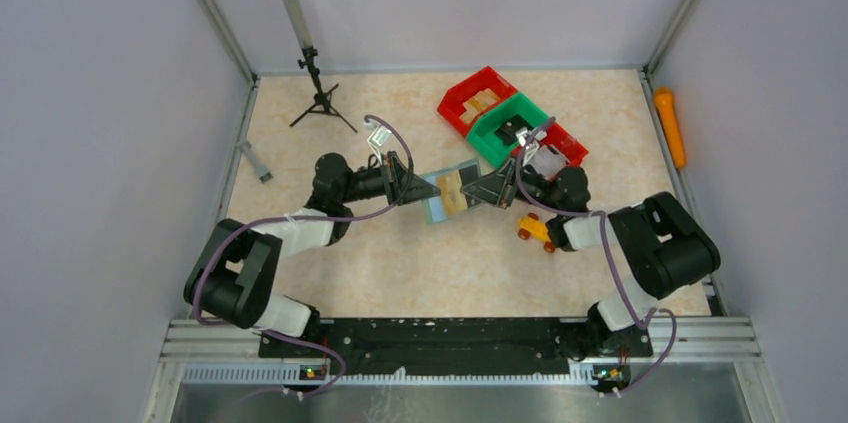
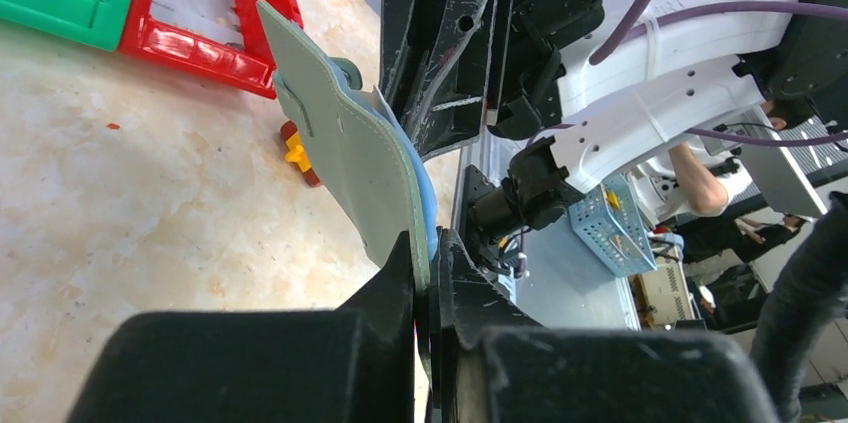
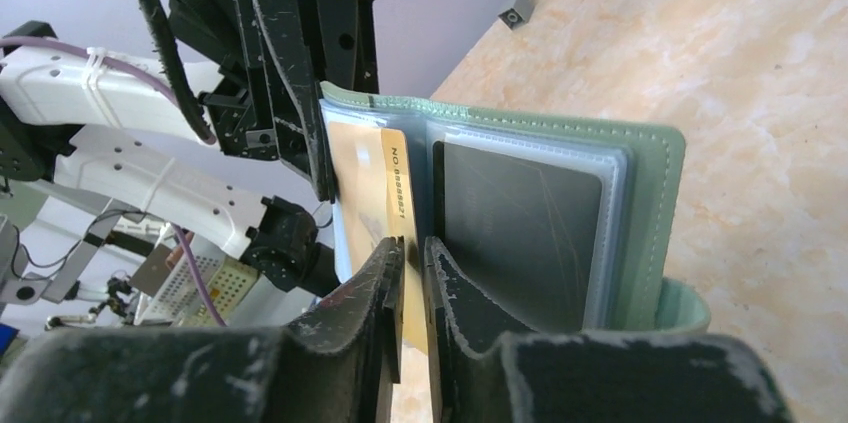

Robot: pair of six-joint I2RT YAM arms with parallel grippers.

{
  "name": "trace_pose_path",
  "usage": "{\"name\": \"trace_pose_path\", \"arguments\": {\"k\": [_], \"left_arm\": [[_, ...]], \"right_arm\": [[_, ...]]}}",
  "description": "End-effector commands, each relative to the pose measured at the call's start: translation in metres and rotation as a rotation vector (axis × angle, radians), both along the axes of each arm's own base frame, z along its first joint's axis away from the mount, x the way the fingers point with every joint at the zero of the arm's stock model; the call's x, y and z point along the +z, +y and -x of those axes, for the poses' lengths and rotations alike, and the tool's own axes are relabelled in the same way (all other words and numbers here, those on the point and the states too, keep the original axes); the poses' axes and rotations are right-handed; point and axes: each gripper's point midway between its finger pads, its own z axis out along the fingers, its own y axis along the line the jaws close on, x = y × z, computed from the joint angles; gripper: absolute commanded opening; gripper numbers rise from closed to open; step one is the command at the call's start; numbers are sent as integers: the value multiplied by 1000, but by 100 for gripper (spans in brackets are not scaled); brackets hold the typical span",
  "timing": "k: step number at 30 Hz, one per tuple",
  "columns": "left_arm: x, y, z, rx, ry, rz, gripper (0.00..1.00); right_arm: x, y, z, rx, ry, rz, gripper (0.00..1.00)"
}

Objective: Take the credit cards out of the card holder
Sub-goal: Remove the credit card from the card holder.

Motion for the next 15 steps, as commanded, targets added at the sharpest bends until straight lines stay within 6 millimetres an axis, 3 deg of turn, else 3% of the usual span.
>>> {"name": "trace_pose_path", "arguments": {"k": [1,8,15], "left_arm": [[18,-2,7,-47,-85,45,0],[23,-2,12,-68,-93,69,0],[28,-2,17,-95,-105,95,0]], "right_arm": [[22,-2,6,33,-99,-70,18],[17,9,12,90,-101,-50,32],[17,12,15,110,-101,-49,38]]}}
